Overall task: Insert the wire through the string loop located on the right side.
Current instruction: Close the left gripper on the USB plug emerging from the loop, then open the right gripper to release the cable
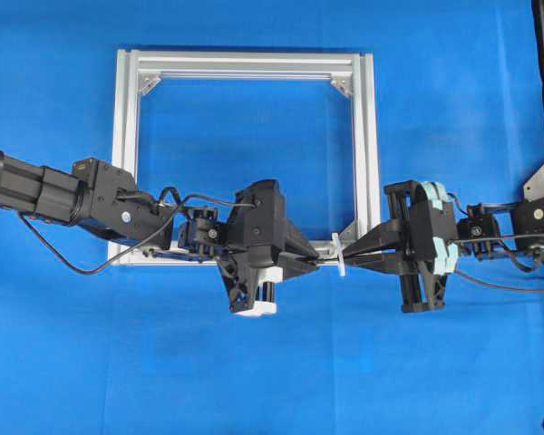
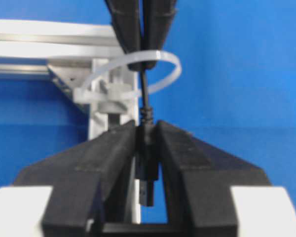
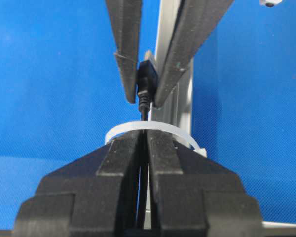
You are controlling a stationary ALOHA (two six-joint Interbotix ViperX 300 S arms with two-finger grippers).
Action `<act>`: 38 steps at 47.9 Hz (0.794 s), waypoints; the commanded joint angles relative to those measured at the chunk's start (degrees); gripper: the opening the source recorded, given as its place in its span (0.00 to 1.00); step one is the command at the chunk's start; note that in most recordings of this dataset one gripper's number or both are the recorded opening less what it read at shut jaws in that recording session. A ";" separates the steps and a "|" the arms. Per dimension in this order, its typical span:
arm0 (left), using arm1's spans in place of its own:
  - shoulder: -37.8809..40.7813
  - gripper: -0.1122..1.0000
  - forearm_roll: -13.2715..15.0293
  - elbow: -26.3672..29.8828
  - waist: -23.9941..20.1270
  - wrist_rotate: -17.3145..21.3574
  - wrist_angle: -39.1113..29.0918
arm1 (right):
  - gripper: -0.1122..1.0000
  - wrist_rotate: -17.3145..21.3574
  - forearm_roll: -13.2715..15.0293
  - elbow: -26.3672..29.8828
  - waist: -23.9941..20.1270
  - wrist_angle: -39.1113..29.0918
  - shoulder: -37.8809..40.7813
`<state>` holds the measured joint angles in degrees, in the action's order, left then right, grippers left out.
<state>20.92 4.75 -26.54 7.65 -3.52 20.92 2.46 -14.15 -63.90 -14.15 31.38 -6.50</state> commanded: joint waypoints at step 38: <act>-0.97 0.20 -0.09 1.05 -0.26 -0.18 -0.62 | 0.31 -0.09 0.18 1.67 -0.26 -1.76 -0.44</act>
<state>20.92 4.75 -26.46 7.47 -3.60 19.95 2.46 -14.06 -63.19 -14.33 29.88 -6.50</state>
